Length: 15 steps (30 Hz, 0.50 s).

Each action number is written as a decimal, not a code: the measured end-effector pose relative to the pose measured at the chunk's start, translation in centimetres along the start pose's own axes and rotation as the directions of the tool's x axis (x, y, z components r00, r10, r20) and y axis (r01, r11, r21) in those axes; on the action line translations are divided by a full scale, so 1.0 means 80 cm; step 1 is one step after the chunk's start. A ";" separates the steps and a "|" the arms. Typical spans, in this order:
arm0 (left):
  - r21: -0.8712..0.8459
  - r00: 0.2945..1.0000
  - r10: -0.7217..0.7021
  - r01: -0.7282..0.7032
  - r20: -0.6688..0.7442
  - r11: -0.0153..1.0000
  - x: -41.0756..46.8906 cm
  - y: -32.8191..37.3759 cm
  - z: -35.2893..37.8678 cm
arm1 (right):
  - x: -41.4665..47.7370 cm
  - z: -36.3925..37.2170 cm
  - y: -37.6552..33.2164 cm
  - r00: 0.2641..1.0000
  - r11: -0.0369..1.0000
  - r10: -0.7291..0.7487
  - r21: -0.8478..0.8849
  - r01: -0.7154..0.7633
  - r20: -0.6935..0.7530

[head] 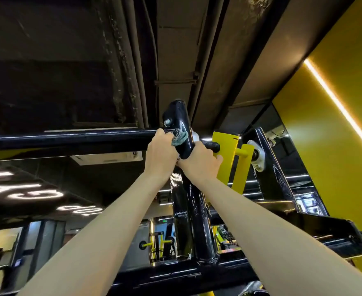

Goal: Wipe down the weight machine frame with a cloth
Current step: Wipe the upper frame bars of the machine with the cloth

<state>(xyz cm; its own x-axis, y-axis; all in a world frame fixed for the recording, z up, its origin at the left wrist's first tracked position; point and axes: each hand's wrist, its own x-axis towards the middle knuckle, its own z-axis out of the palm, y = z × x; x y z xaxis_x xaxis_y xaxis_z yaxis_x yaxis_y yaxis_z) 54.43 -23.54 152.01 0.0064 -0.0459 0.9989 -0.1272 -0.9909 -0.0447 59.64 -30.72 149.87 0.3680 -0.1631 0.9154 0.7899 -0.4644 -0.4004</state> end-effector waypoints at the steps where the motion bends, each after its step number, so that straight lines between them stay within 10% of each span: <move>1: 0.014 1.000 -0.008 0.008 -0.001 1.000 0.004 0.003 -0.002 | 0.001 0.000 -0.001 1.000 1.000 -0.007 -0.021 0.007 -0.004; 15: 0.103 0.955 -0.297 0.296 -0.002 0.950 0.011 0.055 -0.016 | -0.010 -0.016 -0.018 1.000 0.999 0.003 -0.038 -0.004 -0.011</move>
<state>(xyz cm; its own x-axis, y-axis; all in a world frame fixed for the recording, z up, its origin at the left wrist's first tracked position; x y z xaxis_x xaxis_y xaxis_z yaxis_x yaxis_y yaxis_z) 52.59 -27.75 152.74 0.0424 0.2511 0.9670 -0.0162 -0.9676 0.2520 57.56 -31.06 149.74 0.3653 -0.1739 0.9145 0.7695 -0.4964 -0.4018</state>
